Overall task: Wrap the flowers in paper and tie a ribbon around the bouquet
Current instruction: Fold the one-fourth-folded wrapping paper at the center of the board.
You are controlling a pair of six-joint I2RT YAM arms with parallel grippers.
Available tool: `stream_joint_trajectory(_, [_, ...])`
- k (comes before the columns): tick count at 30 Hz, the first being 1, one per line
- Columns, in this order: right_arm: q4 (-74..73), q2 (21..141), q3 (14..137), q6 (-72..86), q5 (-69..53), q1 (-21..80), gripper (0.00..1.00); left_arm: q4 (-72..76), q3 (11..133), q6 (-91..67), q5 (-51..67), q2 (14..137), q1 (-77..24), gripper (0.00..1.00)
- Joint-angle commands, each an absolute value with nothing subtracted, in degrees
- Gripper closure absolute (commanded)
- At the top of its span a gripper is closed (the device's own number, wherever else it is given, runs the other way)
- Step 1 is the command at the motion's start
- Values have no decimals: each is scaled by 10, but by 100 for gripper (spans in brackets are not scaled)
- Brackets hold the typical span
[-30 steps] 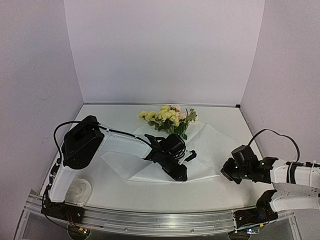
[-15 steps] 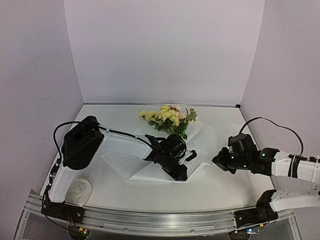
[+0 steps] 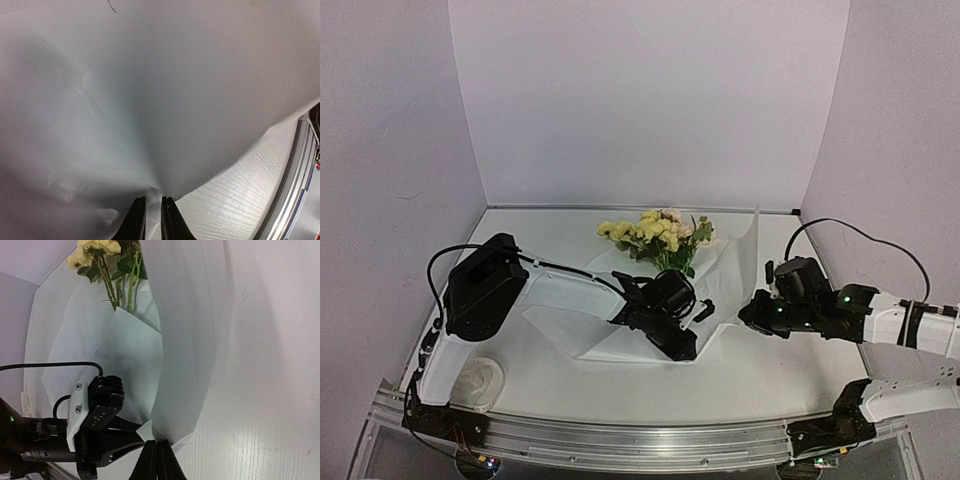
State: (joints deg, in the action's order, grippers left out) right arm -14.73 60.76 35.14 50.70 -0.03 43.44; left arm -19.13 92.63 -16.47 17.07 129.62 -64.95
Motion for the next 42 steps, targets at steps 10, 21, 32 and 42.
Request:
stream_joint_trajectory(10, [-292,582,403,365,47,430,100,-212,901,-153,131,1322,-649,87])
stream_joint_trajectory(21, [-305,599,417,367,9,430,100,-179,910,-113,106,1258,-649,87])
stream_joint_trajectory(32, [-314,602,418,367,6,430,100,-150,939,-73,113,1259,-650,86])
stream_joint_trajectory(42, [-317,611,424,371,11,430,100,-114,943,-25,136,1267,-665,86])
